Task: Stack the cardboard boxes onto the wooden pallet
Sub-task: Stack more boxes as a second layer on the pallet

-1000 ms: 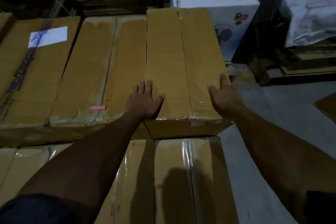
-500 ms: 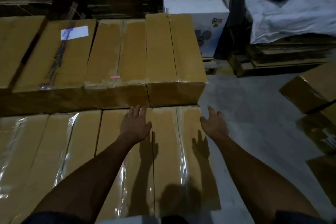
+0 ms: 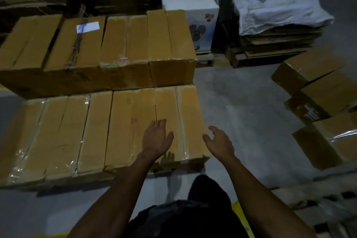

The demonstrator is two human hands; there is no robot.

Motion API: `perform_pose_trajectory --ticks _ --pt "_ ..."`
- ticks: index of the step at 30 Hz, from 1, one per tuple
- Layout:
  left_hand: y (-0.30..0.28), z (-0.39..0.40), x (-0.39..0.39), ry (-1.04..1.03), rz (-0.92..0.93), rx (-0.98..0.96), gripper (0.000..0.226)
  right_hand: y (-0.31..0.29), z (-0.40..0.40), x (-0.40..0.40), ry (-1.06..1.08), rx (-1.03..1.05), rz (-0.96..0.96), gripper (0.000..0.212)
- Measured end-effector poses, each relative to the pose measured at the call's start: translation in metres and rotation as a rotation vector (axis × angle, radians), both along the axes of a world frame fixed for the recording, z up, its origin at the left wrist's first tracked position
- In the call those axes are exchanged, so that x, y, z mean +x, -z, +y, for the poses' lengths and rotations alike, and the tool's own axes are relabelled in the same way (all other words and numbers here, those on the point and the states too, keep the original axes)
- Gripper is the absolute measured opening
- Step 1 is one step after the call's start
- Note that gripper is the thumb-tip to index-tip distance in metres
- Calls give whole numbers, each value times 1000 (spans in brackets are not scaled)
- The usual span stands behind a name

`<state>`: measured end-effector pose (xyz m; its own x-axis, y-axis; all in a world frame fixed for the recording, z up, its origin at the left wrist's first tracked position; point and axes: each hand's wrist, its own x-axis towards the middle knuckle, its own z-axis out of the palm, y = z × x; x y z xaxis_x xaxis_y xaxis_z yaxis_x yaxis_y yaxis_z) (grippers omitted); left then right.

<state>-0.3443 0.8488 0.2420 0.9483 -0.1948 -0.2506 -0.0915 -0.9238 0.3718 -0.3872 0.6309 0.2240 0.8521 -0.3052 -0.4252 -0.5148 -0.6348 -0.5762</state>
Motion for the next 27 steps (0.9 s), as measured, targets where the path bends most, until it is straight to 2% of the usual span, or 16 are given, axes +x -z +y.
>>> perform_pose_trajectory --ticks 7,11,16,20,27 --pt "15 -87 4 -14 22 -5 60 0 -106 4 -64 -36 -35 61" --pt "21 -169 20 -55 82 -22 76 3 -189 16 -72 -37 -16 63" --pt "5 -259 47 -107 94 -63 69 -13 -285 41 -136 -51 23 65" --pt "-12 -301 87 -161 50 -107 73 -28 -331 94 -193 -45 6 64" --pt "3 -330 196 -258 46 -82 72 -19 -343 226 -350 -24 -17 64"
